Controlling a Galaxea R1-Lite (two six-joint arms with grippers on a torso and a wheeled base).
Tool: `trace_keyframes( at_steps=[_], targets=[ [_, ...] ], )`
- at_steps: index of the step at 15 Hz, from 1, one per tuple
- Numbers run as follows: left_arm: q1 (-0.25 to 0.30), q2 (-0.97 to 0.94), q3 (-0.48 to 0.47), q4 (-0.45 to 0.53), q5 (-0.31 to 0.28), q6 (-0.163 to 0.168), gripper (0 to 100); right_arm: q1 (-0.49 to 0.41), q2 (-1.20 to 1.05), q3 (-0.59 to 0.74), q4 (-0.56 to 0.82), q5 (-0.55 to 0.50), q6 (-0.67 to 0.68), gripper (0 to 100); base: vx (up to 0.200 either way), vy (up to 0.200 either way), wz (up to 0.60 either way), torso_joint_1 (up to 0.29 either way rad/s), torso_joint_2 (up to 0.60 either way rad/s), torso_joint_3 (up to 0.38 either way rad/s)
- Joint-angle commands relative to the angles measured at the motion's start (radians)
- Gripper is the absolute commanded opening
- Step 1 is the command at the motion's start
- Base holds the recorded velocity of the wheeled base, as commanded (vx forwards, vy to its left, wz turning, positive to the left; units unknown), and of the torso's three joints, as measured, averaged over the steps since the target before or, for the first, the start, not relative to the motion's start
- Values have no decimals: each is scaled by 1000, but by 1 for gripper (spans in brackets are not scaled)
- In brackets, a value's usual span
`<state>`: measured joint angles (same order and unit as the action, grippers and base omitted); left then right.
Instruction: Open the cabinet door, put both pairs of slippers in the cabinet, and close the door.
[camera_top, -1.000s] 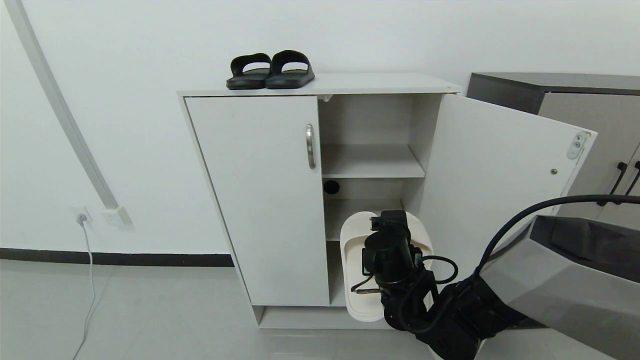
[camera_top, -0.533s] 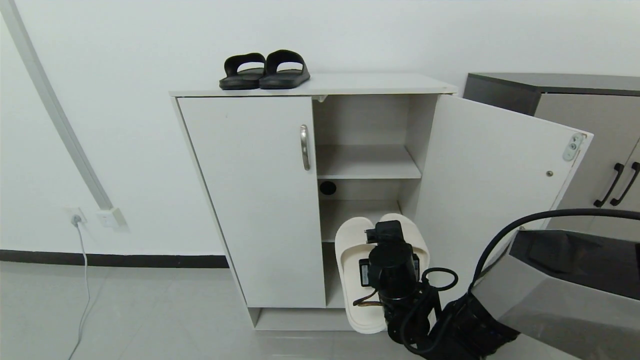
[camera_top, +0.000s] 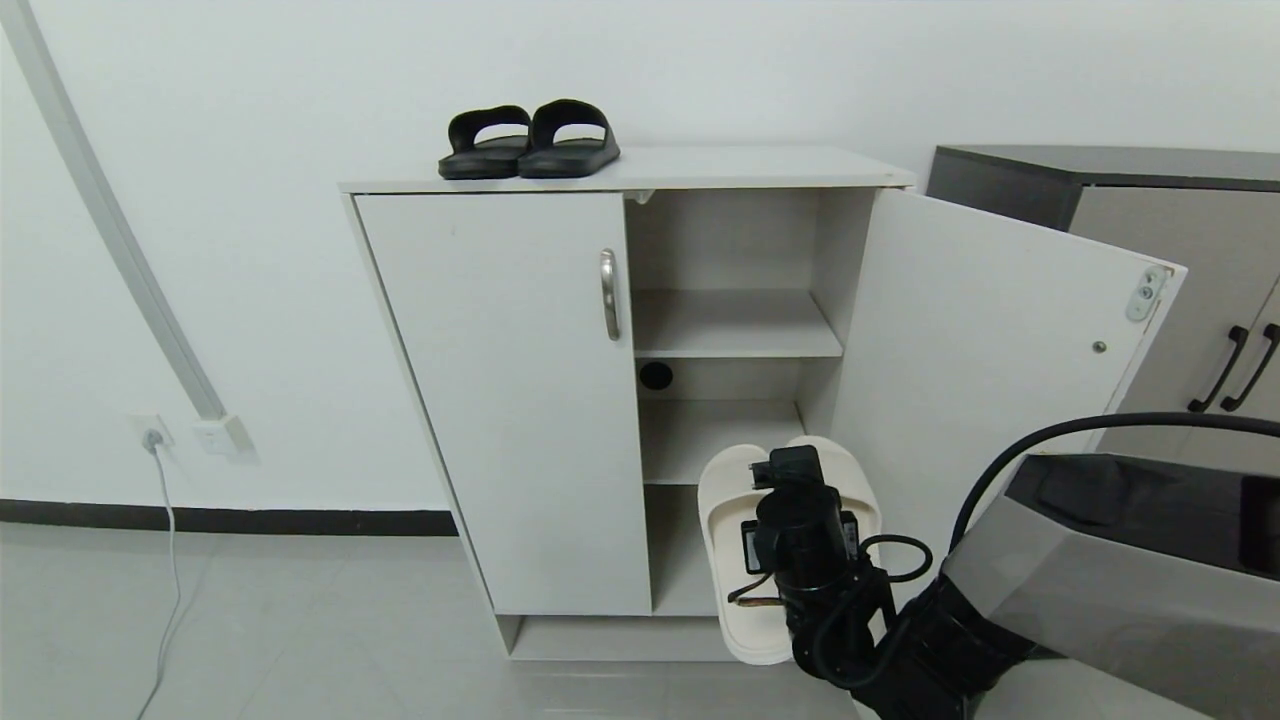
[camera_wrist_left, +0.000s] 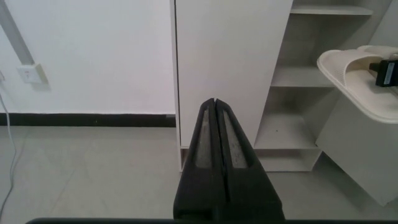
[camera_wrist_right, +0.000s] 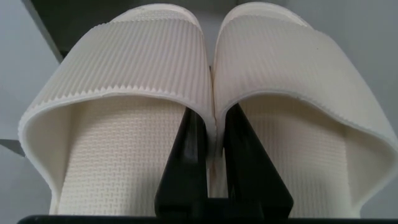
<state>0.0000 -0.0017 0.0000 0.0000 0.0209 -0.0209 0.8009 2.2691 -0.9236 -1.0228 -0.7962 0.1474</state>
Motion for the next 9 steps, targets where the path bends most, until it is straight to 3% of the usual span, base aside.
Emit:
trace_keyframes(
  at_steps=[1, 9],
  targets=[
    [0, 2, 0, 0, 1, -1, 0, -6, 12, 3, 0, 0, 0, 0, 0, 0, 0, 0, 0, 0],
    [0, 2, 0, 0, 1, -1, 0, -52, 26, 3, 0, -1, -23, 0, 0, 0, 0, 0, 0, 0]
  ],
)
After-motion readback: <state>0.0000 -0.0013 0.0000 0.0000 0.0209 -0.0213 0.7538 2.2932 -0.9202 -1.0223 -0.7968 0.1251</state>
